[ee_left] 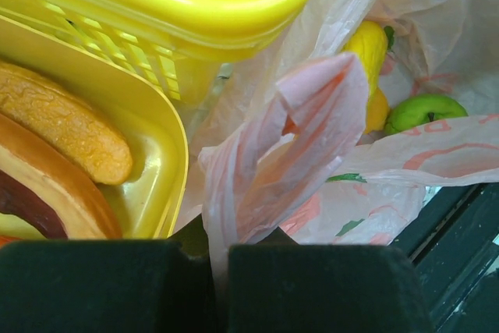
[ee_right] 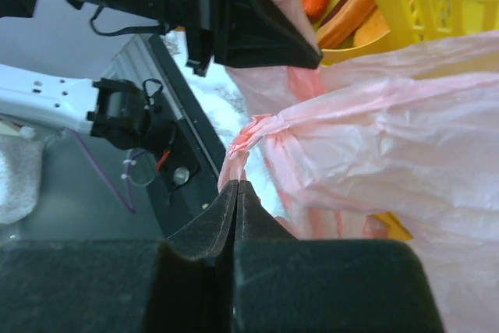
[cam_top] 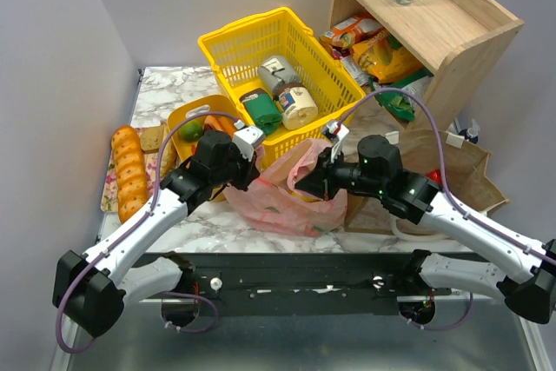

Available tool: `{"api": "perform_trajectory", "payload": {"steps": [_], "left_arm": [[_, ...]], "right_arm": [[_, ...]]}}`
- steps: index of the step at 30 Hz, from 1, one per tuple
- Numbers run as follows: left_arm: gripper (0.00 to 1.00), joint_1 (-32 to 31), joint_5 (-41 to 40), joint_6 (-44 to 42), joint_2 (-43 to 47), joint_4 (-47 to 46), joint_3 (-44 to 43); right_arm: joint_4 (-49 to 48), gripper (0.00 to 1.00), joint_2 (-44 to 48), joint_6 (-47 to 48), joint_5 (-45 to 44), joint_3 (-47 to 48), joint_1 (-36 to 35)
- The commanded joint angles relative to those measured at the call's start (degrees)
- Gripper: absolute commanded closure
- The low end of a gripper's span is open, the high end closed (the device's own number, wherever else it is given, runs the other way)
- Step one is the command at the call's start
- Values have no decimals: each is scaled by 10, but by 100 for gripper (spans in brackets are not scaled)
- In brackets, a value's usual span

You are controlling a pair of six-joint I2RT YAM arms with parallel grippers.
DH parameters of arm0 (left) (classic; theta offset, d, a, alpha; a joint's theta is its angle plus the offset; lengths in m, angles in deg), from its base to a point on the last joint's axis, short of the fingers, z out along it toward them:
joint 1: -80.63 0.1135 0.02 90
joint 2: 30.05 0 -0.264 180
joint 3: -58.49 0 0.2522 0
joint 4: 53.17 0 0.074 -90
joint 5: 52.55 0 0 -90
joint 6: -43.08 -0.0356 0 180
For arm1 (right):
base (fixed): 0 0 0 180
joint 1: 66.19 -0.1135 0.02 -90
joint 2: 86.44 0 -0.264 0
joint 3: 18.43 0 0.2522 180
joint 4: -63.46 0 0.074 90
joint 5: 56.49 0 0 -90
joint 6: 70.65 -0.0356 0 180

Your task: Place the mixed food into the grocery bags and tie them

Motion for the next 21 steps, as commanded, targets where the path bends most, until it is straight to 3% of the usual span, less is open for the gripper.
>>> {"api": "perform_trajectory", "payload": {"steps": [1,10,16,21], "left_arm": [[100,2,36,1,10,-18,-3],[100,2,55,-4,18,-26,1],[100,2,58,-4,19,-27,1],[100,2,55,-5,16,-23,-1]], "right_arm": [[-14,85,-38,51,-38,11,-1],[-6,45,-107,93,-61,47,-2],[32,33,-140,114,-92,71,-14],[62,33,-155,108,-94,89,-37]]}}
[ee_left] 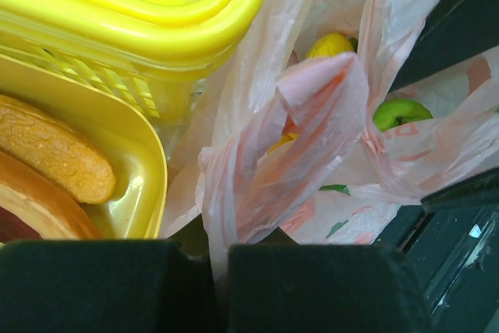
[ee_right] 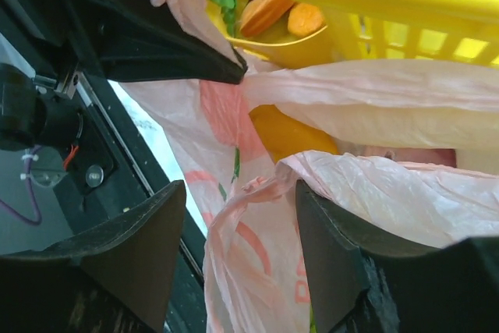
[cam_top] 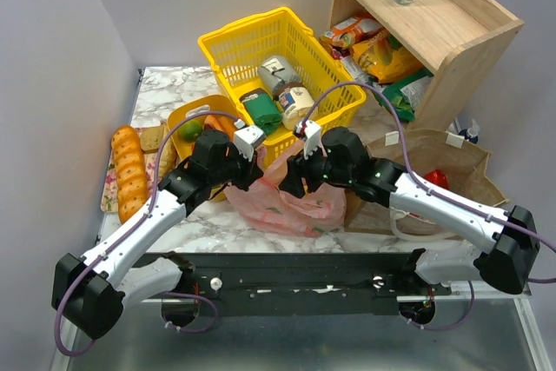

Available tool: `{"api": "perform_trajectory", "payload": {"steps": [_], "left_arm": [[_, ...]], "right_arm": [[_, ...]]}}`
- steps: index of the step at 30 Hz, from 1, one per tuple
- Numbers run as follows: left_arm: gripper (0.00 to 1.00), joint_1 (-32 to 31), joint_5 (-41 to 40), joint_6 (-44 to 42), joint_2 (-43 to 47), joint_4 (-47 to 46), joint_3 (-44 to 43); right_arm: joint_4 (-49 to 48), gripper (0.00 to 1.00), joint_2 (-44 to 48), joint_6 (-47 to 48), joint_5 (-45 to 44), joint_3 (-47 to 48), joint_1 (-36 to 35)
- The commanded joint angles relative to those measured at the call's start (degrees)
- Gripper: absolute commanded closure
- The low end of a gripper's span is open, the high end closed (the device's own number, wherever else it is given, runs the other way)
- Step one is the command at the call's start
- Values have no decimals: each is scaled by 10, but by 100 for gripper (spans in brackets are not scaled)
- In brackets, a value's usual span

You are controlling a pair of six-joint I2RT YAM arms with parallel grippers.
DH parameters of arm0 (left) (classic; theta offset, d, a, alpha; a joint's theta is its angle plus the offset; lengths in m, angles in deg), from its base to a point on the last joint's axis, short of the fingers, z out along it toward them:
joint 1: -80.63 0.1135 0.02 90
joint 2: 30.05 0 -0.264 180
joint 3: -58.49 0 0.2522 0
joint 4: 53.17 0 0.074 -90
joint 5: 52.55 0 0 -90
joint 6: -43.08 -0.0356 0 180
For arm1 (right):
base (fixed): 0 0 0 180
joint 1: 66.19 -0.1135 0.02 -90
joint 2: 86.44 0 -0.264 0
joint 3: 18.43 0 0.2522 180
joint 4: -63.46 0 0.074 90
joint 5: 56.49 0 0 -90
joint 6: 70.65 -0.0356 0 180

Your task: Place the mixed food into the grocery bags and tie them

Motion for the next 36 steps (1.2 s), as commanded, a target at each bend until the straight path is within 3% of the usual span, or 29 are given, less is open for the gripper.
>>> {"api": "perform_trajectory", "payload": {"steps": [1,8,18,23,26,28,31,33,36], "left_arm": [[100,2,10,-5,7,-6,-1],[100,2,12,-5,10,-9,1],[100,2,12,-4,16,-9,1],[100,2,0,3,21,-8,2],[100,2,-12,7,19,-4,1],[100,2,-13,10,20,-4,1],[100,5,-21,17,23,-5,1],[100,16,-20,32,29,-10,2],[100,80,44,89,48,-45,26]], "right_arm": [[57,34,-11,6,-28,30,-25],[124,33,-13,-17,-69,43,-48],[118,35,-55,-16,-53,74,-62],[104,50,-31,-27,-65,91,-62],[94,65,-6,-43,-78,83,-63],[93,81,11,-53,-86,79,-63],[93,94,28,-63,-97,71,-62],[96,99,54,-65,-131,66,-61],[133,99,109,-66,-233,67,-51]]}}
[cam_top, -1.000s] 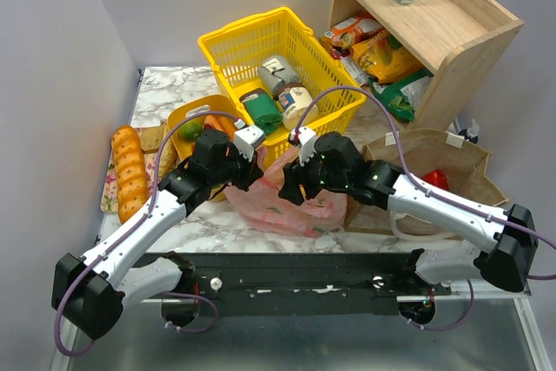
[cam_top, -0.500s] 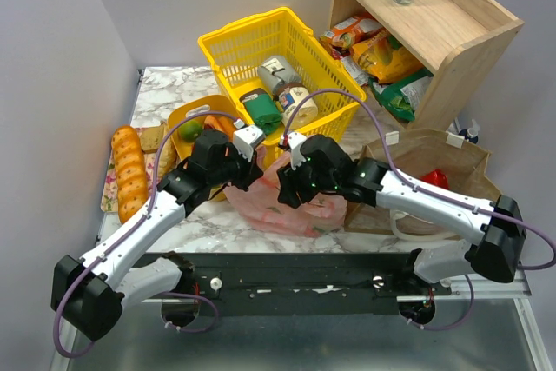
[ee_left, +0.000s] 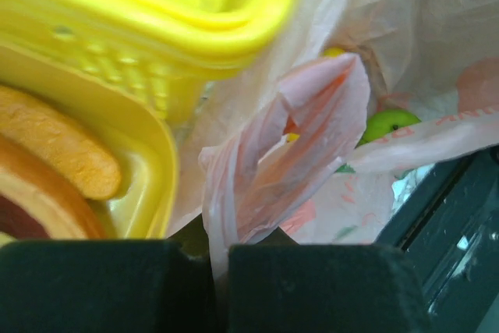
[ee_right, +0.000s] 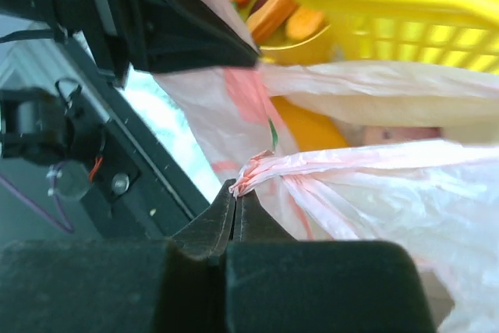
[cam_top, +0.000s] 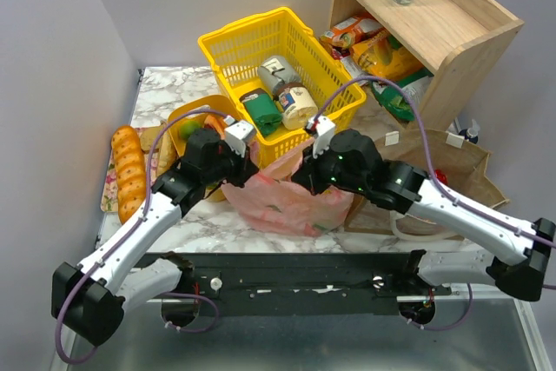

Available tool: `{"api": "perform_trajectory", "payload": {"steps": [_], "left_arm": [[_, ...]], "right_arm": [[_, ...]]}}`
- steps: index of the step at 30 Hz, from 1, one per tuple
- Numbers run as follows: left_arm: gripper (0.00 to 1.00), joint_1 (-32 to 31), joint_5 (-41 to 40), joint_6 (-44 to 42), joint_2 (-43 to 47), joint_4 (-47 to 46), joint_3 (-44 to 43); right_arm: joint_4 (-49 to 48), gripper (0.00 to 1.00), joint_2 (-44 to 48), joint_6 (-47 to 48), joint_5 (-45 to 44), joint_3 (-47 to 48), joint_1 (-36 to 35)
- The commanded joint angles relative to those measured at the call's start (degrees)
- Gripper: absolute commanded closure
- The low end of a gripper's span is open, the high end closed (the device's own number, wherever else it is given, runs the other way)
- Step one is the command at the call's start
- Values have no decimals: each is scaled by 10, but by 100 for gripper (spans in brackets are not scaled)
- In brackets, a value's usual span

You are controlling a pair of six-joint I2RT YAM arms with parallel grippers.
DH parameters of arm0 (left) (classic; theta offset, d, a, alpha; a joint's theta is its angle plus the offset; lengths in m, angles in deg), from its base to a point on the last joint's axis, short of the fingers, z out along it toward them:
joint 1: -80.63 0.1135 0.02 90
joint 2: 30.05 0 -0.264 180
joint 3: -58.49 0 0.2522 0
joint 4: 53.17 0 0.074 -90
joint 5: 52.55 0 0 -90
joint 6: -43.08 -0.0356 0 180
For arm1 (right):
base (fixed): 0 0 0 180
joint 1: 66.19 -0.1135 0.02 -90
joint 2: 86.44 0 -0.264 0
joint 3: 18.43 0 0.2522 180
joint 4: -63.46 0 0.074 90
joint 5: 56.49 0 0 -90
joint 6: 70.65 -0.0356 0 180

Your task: Place the mixed food into the grocery bags and tie them

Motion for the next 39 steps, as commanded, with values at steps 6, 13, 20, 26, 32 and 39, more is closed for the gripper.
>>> {"api": "perform_trajectory", "payload": {"steps": [6,13,20,26,32,39], "left_arm": [[100,161,80,135,94,-56,63],[100,192,71,147,124,-17,88],[100,206,61,147,141,9,88],[100,200,112,134,121,-12,61],[100,98,91,73,83,-8,3],[100,25,128,61,11,-30,-38]], "right_arm": [[73,99,186,-1,-231,-32,124],[75,99,227,7,-296,-94,240],[73,99,263,16,-294,-121,308],[-32,99,324,61,-164,-149,309],[-163,99,322,138,-6,-157,307],[-290,99,291,185,102,-168,303]]}}
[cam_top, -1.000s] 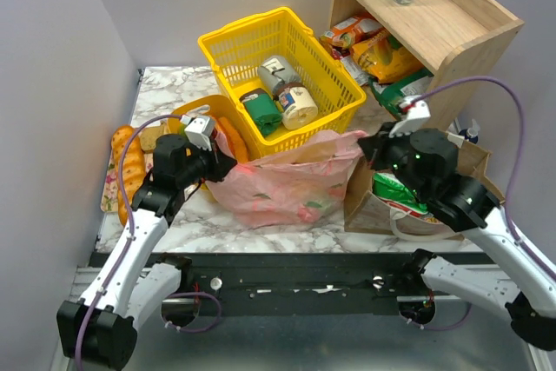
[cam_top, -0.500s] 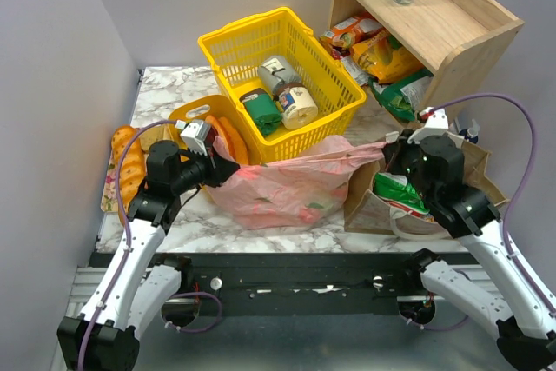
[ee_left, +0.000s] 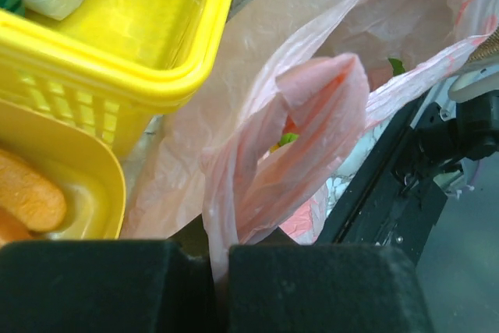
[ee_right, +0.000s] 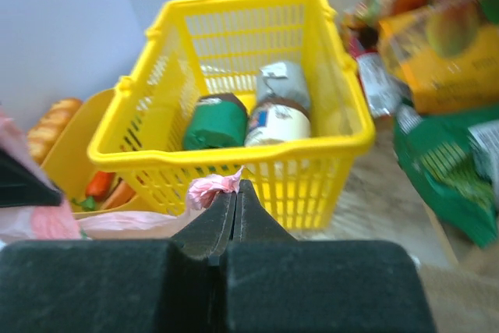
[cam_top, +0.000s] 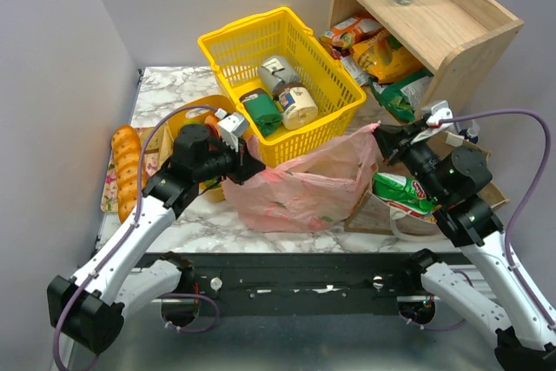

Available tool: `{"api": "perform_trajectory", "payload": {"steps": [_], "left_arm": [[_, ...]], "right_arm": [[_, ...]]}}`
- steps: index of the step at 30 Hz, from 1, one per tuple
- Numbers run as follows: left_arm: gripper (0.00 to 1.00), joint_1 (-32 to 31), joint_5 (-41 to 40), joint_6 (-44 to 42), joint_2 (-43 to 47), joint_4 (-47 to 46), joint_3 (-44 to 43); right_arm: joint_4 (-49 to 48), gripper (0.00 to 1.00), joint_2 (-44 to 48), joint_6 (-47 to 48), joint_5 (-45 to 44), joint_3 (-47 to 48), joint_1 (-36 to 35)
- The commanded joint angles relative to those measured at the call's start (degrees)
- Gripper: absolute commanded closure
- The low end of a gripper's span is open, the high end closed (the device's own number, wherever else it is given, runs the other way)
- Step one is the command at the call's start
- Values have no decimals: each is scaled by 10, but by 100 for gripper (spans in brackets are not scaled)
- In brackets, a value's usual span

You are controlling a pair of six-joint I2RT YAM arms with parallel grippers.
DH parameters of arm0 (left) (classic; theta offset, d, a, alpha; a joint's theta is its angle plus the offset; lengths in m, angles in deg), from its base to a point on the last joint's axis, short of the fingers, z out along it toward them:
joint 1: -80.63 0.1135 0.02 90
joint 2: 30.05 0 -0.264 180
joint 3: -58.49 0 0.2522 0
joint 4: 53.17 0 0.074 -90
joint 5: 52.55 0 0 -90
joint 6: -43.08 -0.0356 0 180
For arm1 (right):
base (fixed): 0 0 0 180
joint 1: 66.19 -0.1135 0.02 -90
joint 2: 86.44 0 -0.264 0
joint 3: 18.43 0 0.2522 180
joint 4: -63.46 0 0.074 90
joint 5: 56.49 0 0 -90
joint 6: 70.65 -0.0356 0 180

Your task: Place the mixed food into the grocery bags and tie them

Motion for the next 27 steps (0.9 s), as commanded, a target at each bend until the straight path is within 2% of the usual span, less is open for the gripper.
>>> {"api": "perform_trajectory", "payload": {"steps": [1,6,11,13,16,17,19,21,24,26,27], "left_arm": [[100,-16,15,-28,-34,-5,-29],[100,-17,-26,-64,-51,25,-52],[100,-7,-148,-111,-42,98,-82],[100,16,-175,-112,-35,105,-75],[100,62,-192,-108,-24,102,-53],[100,75,-193,-107,-25,100,-48],[100,115,-193,-106,-26,90,-30],[100,126,-197,-109,-33,88,-27],[100,127,-183,-122,-41,88,-36],[100,127,-143,-128,-39,78,-32],[100,127,-132,-129,-37,72,-30]], "right_arm": [[-118,99,-19,49,85,-5,-1],[-127,99,-58,49,158,21,-1],[-69,99,-98,18,193,81,-2],[-49,99,-89,-3,168,79,-2],[-26,99,-72,-34,77,64,-1],[-2,99,-60,-43,16,62,-2],[17,99,-50,-43,-24,51,-1],[28,99,-37,-26,-53,41,-2],[37,99,-36,13,7,33,-1],[40,90,-38,45,92,36,-1],[40,79,-40,49,124,37,-1]]}}
